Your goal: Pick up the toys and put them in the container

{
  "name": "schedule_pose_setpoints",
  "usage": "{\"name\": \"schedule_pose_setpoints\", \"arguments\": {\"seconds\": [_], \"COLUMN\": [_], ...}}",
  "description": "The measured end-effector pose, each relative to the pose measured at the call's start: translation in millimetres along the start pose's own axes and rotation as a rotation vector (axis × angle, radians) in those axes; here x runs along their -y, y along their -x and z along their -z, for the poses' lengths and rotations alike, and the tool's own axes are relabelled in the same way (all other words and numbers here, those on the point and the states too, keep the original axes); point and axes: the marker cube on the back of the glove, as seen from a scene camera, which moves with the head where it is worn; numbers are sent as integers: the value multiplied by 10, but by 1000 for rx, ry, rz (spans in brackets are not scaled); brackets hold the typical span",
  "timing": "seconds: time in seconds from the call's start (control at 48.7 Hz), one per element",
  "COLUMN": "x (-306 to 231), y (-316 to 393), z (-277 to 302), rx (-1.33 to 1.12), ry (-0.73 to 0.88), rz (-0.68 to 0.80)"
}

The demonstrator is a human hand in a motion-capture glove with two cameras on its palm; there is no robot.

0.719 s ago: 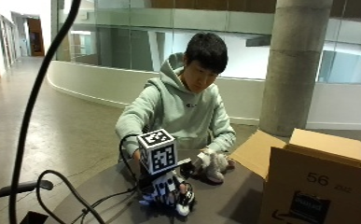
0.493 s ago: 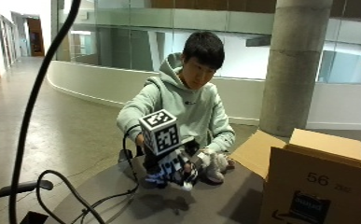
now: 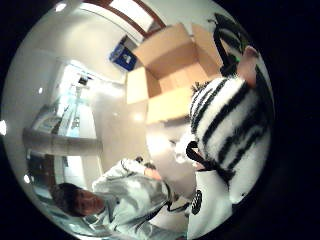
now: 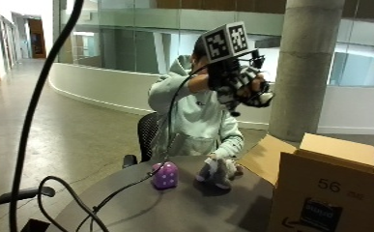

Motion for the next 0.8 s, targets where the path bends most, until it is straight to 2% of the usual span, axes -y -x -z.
{"name": "schedule_pose_setpoints", "arguments": {"seconds": [0.144,0.206,0.39,0.637,0.802], "x": [666,914,1196,737,-10], "y": [482,576,665,391,12], "z": [96,1,-445,-361,-275], "rx": [18,22,80,14,-111], "ry": [-167,-193,16,46,127], "rz": [29,18,-28,-6,8]}}
